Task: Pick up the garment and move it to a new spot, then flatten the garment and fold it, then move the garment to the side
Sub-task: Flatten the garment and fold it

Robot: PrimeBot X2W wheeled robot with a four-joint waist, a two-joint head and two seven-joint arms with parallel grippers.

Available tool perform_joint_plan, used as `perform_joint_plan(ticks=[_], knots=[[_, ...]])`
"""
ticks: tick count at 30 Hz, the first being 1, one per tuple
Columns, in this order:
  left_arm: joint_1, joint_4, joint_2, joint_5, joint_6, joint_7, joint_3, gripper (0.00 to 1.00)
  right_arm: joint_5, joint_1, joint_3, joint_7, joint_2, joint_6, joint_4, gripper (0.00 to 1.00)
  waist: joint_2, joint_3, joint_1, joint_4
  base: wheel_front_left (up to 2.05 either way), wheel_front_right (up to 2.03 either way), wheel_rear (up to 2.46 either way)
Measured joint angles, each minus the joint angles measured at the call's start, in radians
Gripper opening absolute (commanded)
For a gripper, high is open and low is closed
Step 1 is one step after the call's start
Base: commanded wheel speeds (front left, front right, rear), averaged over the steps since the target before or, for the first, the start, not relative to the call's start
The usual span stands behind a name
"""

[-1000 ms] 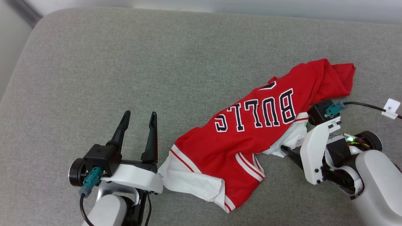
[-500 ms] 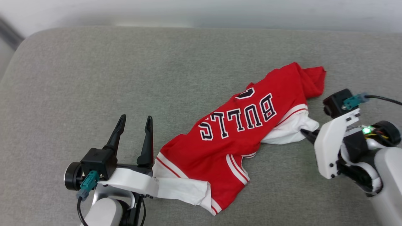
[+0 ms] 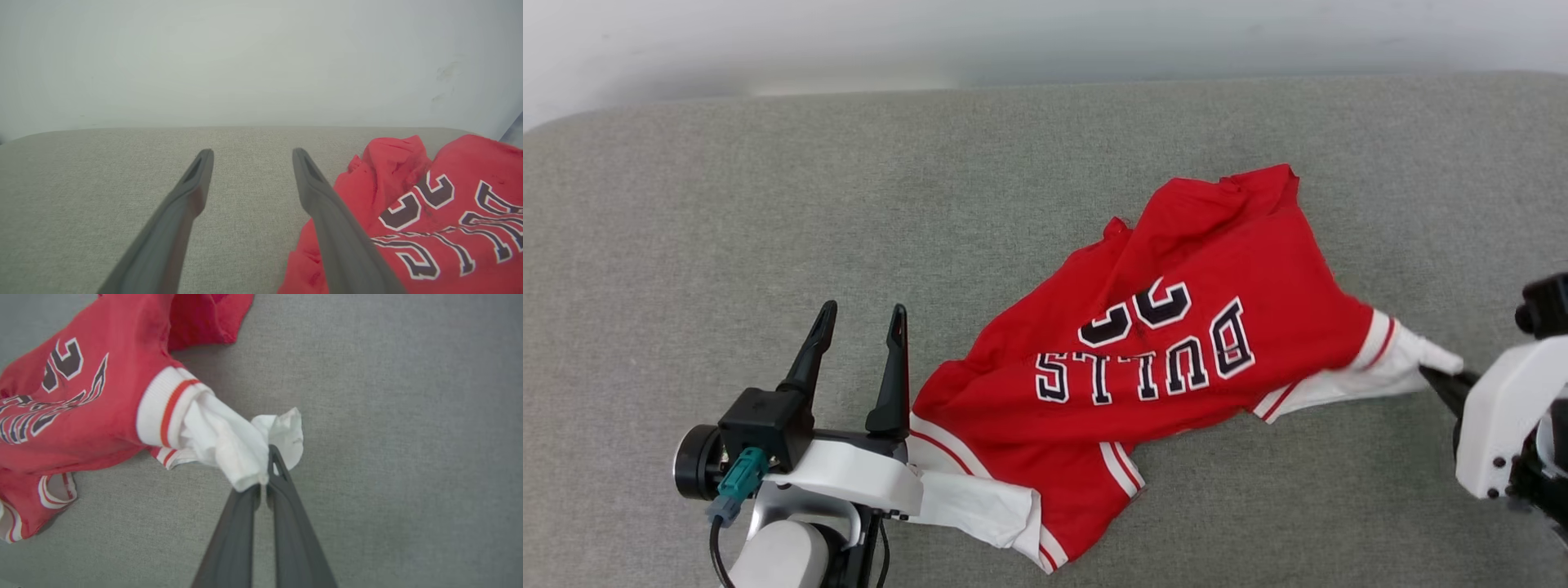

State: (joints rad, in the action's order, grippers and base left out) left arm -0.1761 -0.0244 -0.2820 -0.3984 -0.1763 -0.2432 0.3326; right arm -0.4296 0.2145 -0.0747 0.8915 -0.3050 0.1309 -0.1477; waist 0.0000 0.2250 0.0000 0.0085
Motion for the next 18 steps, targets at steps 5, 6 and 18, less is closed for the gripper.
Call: perform_joint_plan(ticks=[5,6,18], knots=[[-0.013,0.011,-0.009,0.004,0.000,0.019,0.008,1.00,0.026,-0.028,-0.077,-0.019,0.049,0.000,0.095,0.00,0.0000,0.028,0.0000,-0.004,0.00,0.00,0.00],[-0.016,0.013,-0.011,0.007,0.000,0.021,0.010,1.00,0.027,-0.024,-0.082,-0.033,0.056,0.000,0.118,0.00,0.0000,0.034,0.0001,-0.003,0.00,0.00,0.00],[-0.028,0.010,-0.021,0.005,0.001,0.030,0.017,1.00,0.047,0.049,-0.060,-0.384,0.081,0.000,0.286,1.00,0.0000,0.052,0.0000,0.022,0.00,0.00,0.00]])
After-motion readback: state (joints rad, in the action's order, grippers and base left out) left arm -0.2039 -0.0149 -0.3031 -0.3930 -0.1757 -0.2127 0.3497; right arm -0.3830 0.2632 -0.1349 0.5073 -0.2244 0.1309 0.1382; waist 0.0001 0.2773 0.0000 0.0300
